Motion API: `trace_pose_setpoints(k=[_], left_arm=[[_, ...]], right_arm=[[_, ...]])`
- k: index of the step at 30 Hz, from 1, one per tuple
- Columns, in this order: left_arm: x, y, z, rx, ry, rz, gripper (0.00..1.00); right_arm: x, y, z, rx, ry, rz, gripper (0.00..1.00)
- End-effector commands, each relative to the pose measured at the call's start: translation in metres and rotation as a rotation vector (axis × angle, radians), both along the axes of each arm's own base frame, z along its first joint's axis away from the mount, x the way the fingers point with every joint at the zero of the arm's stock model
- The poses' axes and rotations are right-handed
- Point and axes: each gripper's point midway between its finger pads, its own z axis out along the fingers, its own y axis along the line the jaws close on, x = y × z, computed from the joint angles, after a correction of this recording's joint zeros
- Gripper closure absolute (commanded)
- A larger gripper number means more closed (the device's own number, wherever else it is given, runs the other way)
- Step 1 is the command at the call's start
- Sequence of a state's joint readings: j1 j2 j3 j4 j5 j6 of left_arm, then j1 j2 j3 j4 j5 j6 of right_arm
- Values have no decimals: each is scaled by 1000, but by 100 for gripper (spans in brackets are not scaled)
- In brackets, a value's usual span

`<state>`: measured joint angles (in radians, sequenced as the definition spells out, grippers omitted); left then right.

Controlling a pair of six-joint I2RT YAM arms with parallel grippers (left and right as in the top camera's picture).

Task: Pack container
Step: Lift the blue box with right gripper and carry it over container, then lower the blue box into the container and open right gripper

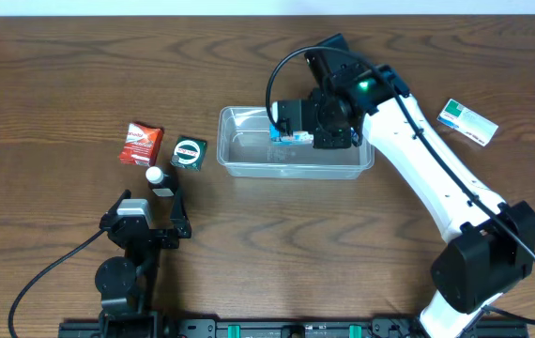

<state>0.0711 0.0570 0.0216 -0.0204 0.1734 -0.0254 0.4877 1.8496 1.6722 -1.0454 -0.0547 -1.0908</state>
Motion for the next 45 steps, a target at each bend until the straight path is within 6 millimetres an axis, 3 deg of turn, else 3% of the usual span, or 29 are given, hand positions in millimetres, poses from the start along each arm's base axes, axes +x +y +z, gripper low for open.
trace_pose_setpoints(k=[1, 6, 20, 45], left_arm=[[-1, -1, -17, -1, 52, -7, 2], [-1, -1, -17, -1, 52, -7, 2], [-1, -1, -17, -1, 52, -7, 2], [-1, -1, -17, -1, 52, -7, 2]], right_arm=[[3, -10, -9, -8, 8, -10, 99], [7, -19, -19, -7, 11, -33, 99], [11, -19, -49, -6, -17, -14, 99], [18, -30, -52, 2, -25, -43, 99]])
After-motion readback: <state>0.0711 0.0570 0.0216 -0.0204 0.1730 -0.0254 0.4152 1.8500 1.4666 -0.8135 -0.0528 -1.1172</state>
